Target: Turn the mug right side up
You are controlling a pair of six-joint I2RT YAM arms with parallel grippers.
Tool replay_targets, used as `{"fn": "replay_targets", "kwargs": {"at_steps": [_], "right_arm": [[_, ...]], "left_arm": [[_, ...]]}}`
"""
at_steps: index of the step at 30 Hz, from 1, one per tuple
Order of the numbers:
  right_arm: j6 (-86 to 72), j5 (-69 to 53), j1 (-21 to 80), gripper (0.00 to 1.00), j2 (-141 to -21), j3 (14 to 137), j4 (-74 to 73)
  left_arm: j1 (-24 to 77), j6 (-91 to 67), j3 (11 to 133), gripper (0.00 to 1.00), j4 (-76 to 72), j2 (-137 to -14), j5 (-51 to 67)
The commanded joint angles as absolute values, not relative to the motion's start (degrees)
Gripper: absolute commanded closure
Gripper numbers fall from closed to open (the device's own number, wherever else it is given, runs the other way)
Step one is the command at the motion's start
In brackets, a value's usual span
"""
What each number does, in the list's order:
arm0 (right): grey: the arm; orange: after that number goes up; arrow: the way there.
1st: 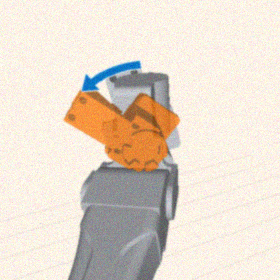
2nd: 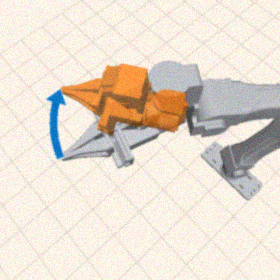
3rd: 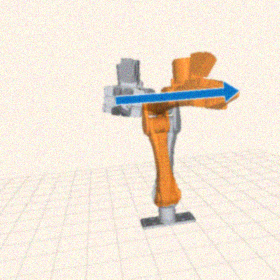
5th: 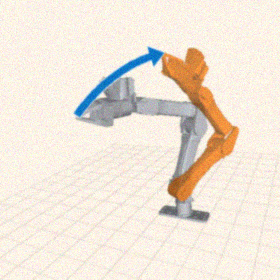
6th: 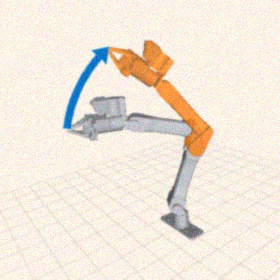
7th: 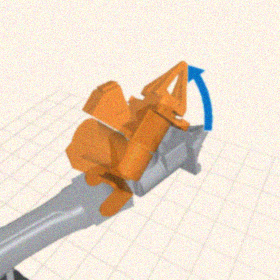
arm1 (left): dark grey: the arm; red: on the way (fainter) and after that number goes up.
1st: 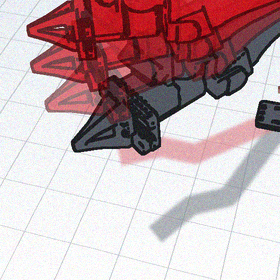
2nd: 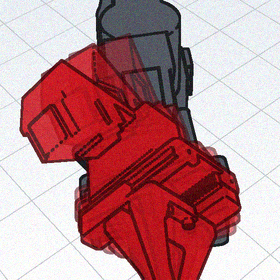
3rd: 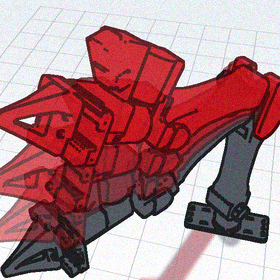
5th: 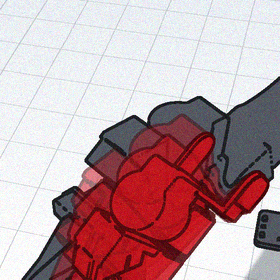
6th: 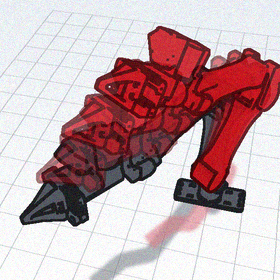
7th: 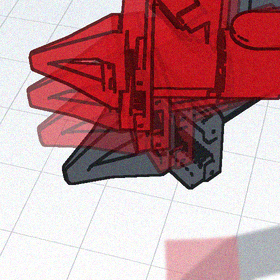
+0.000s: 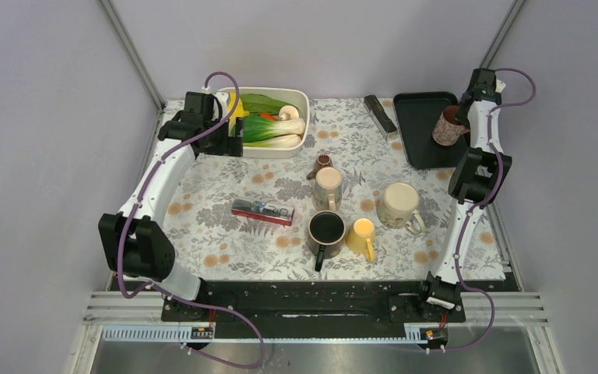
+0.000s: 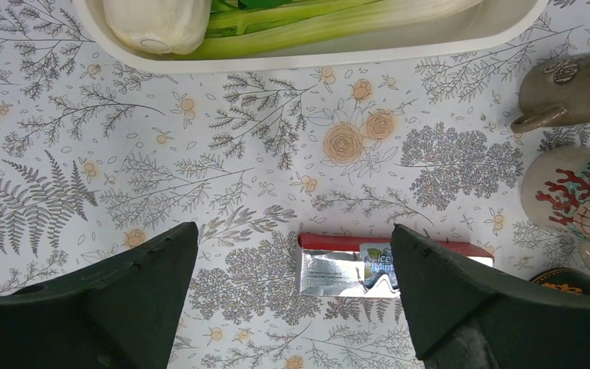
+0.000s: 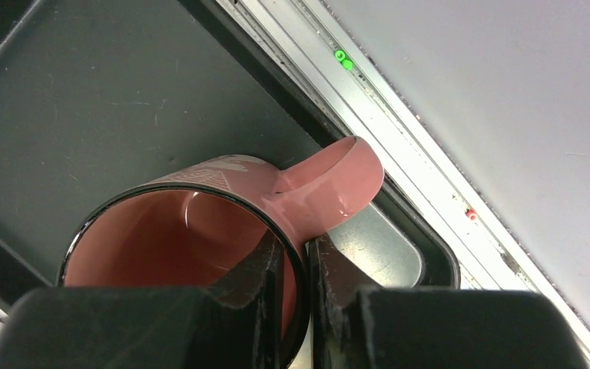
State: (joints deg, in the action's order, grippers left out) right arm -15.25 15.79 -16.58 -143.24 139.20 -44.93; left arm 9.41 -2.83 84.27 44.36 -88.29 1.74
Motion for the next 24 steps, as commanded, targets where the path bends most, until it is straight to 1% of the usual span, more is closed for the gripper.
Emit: {"fn": "replay_targets", "kwargs": {"at_steps": [1, 2, 3, 4, 6, 8, 10, 15, 17, 19, 20, 21, 22, 24], "right_arm": [[-17.2, 16.5, -16.9, 0.94, -142.8, 142.7, -42.5], [-17.2, 16.0, -16.9, 0.9, -142.8, 142.6, -42.6], [-17.2, 15.3, -16.9, 0.8, -142.6, 142.4, -42.7], [-17.2, 14.3, -16.9, 0.67, -142.2, 142.1, -42.6], [-16.9, 12.4, -16.9, 0.53, -140.7, 141.5, -42.6], [-15.6, 10.9, -16.9, 0.42, -138.9, 141.2, -42.6], [-13.5, 9.6, -16.9, 0.32, -136.6, 141.3, -42.7], [-8.8, 7.5, -16.9, 0.19, -129.6, 137.9, -42.6], [-8.7, 6.6, -17.0, 0.18, -126.2, 133.5, -42.1], [-10.5, 4.7, -17.0, 0.19, -121.4, 125.9, -40.0], [-11.7, 3.8, -17.1, 0.2, -119.4, 121.7, -37.7], [-13.1, 3.0, -17.2, 0.25, -117.0, 116.9, -35.3], [-14.4, 2.5, -17.4, 0.33, -114.6, 112.3, -32.2], [-17.8, 1.9, -18.1, 0.62, -110.2, 102.1, -25.5]], "left_arm": [[8.8, -2.5, 86.2, 0.01, 41.8, -86.4, 0.6], [8.7, -2.5, 86.2, 0.01, 41.8, -86.3, 0.6], [8.7, -2.5, 86.3, 0.01, 41.7, -86.4, 0.6], [8.6, -2.5, 86.4, 0.01, 41.7, -86.5, 0.6], [8.5, -2.5, 86.4, 0.01, 41.7, -86.6, 0.9], [8.5, -2.5, 86.3, 0.01, 41.7, -86.6, 1.4], [8.5, -2.4, 86.2, 0.01, 41.7, -86.6, 1.6], [8.4, -2.3, 86.0, 0.01, 41.7, -86.3, 1.7], [8.4, -2.4, 86.0, 0.01, 41.5, -86.0, 2.1], [8.3, -2.6, 86.0, 0.01, 41.3, -85.9, 2.4], [8.3, -2.8, 86.0, 0.01, 41.2, -85.8, 2.4], [8.3, -2.9, 85.8, 0.01, 41.1, -85.7, 2.5], [8.3, -3.0, 85.7, 0.01, 40.9, -85.6, 2.7], [8.3, -3.1, 85.4, 0.01, 40.7, -85.3, 3.1]]}}
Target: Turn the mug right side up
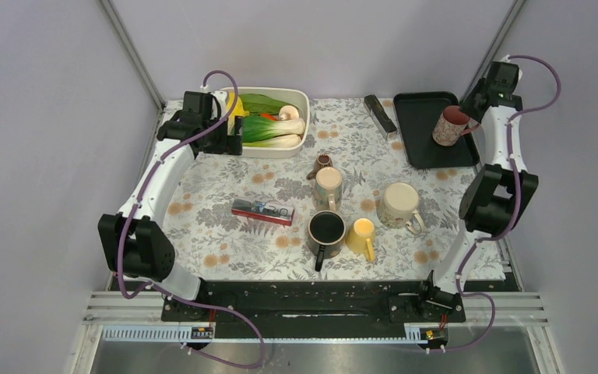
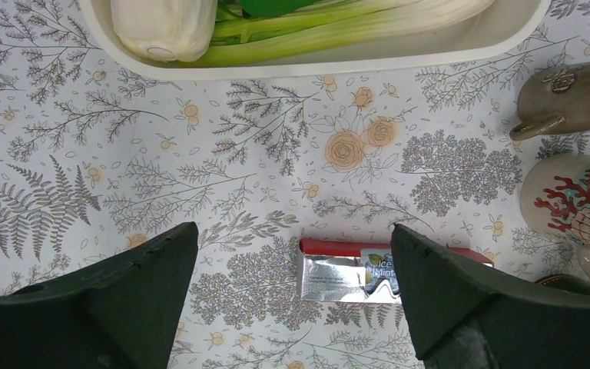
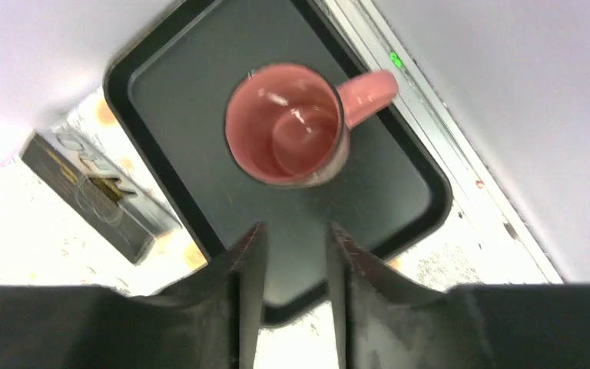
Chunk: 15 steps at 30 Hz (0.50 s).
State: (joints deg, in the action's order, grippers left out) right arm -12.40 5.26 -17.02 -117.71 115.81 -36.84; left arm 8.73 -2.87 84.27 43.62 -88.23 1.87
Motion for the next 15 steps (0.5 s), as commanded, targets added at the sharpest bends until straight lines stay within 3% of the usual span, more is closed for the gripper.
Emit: {"fn": "replay_targets", "kwargs": {"at_steps": [1, 3, 4, 8, 15], "right_arm": [[-19.6, 1.3, -18.8, 0.76, -108.4, 97.5, -21.0], [-24.2, -1.4, -20.8, 0.96, -106.3, 89.5, -15.0], [-27.4, -3.5, -21.9, 1.0, -106.2, 86.9, -12.6], [-41.6, -13.6, -24.9, 1.0, -111.1, 83.8, -6.9], [-58.9, -13.5, -25.7, 1.0, -119.9, 82.8, 4.3]], "left_arm": [[8.2, -3.0, 85.2, 0.01, 40.7, -85.0, 3.2], [8.0, -2.8, 84.8, 0.01, 40.6, -84.4, 3.5], [7.9, -2.6, 84.7, 0.01, 40.6, -84.3, 3.5], [7.4, -2.5, 85.0, 0.01, 40.6, -84.4, 3.4], [6.8, -3.0, 85.1, 0.01, 40.7, -83.8, 3.9]]}}
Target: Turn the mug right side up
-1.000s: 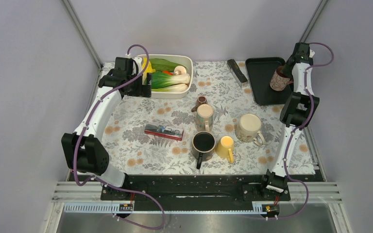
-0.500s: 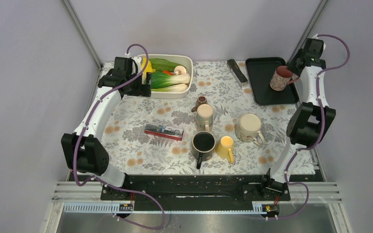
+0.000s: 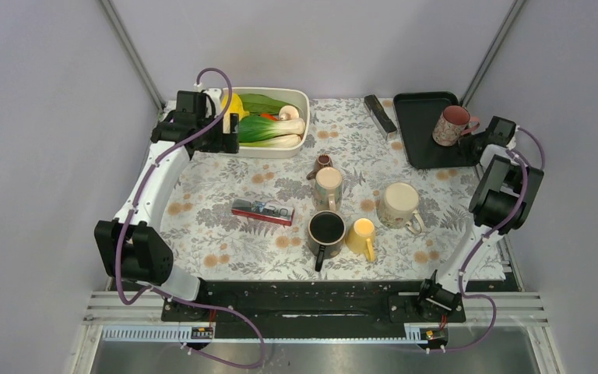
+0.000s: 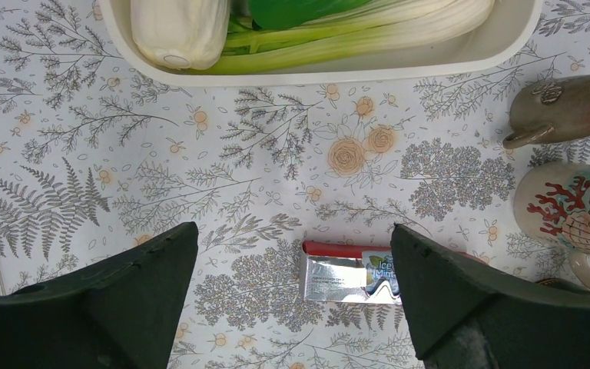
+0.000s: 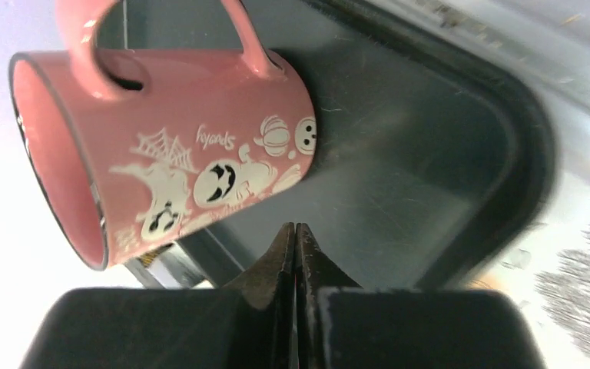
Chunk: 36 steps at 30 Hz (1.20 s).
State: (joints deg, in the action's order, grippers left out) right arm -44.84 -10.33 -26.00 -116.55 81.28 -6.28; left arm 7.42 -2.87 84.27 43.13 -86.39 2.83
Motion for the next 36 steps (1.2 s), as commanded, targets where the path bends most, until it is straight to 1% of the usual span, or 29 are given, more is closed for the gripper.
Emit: {"fn": "replay_targets", "kwargs": {"at_steps": [1, 8, 16, 21, 25, 29, 33, 36], "right_arm": [[-61.1, -14.0, -25.6, 1.0, -121.2, 83.2, 5.3], [-72.5, -15.1, -25.4, 1.0, -128.2, 86.8, 10.7], [-75.1, -13.2, -23.5, 1.0, -136.8, 102.1, 5.8], [-80.2, -10.9, -21.3, 1.0, -141.5, 107.9, 6.7], [-80.8, -7.7, -20.6, 1.0, -144.6, 113.1, 3.1], [-80.0, -4.4, -21.1, 1.0, -145.2, 114.9, 1.0], [-75.3, -5.4, -21.6, 1.0, -147.9, 122.3, -2.8], [-69.6, -8.7, -21.6, 1.0, -150.1, 129.8, -6.9]], "left_arm": [[6.7, -2.9, 85.0, 0.01, 40.7, -83.8, 3.9], [5.5, -3.0, 86.6, 0.01, 41.4, -84.8, 3.1], [4.7, -1.9, 87.8, 0.01, 41.8, -85.9, 0.4], [4.5, -0.5, 89.1, 0.01, 42.9, -86.5, -2.7], [4.4, -0.4, 90.2, 0.01, 43.3, -86.7, -3.6], [4.4, -0.4, 90.8, 0.01, 43.7, -86.9, -3.4], [4.4, -0.4, 91.0, 0.01, 44.0, -87.1, -2.8], [4.4, -0.4, 90.8, 0.01, 44.2, -86.9, -1.6]]}}
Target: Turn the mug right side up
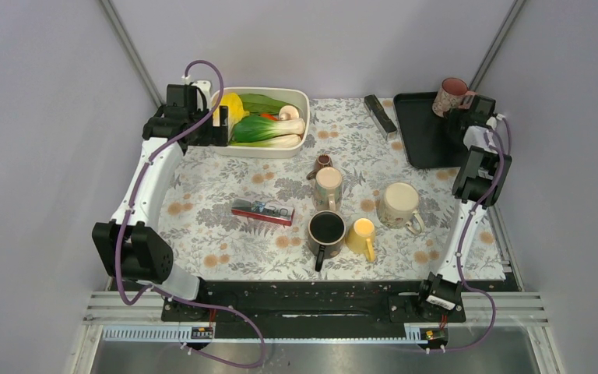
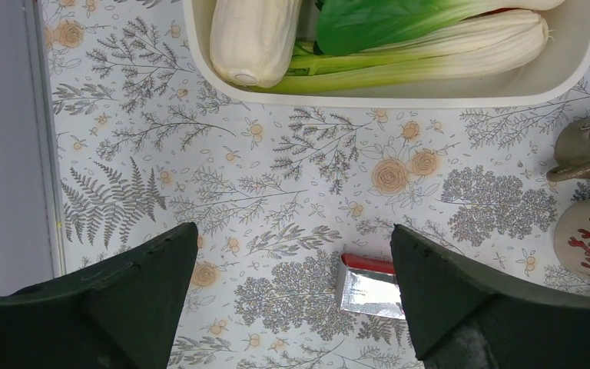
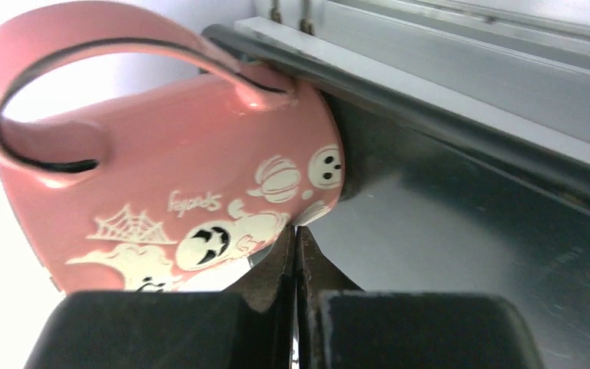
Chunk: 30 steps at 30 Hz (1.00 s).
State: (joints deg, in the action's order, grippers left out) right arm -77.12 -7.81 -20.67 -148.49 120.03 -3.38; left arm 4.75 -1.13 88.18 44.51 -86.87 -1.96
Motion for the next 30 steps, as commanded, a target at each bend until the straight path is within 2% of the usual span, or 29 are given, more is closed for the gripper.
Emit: {"fn": "replay_targets", "kwargs": {"at_steps": [1, 3, 8, 13, 15, 18, 20, 26, 30], "right_arm": [[-67.3, -10.1, -21.6, 1.0, -150.0, 131.4, -8.3], [-64.0, -13.0, -21.5, 1.0, -147.5, 129.3, -8.9], [-55.7, -16.4, -20.9, 0.78, -132.6, 110.0, -3.7], [-43.6, -18.5, -17.6, 0.49, -115.3, 94.7, -3.2], [-36.1, -21.7, -14.6, 0.35, -110.4, 91.7, -5.5], [-23.5, -24.0, -9.2, 0.13, -104.8, 90.5, -14.9], [-15.3, -21.2, -5.3, 0.03, -101.8, 90.7, -23.7], [-3.2, -11.0, -1.6, 0.01, -87.3, 78.2, -33.6], [13.6, -14.4, -1.6, 0.01, -75.4, 63.7, -30.5]], "left_arm": [[4.4, -0.4, 90.6, 0.01, 44.1, -86.7, -1.1], [4.4, -0.4, 90.0, 0.01, 44.1, -86.1, -0.3], [4.4, 1.2, 87.7, 0.01, 44.1, -84.1, 5.3], [4.5, 2.3, 84.5, 0.01, 44.1, -80.9, 8.9], [4.4, 2.9, 82.8, 0.01, 43.7, -79.3, 9.7], [4.4, 3.4, 79.8, 0.01, 42.8, -76.9, 11.1], [4.4, 3.7, 77.8, 0.01, 42.4, -75.6, 12.3], [4.5, 3.9, 75.3, 0.01, 41.9, -73.7, 16.4], [4.5, 4.4, 74.8, 0.01, 40.9, -73.5, 18.8]]}}
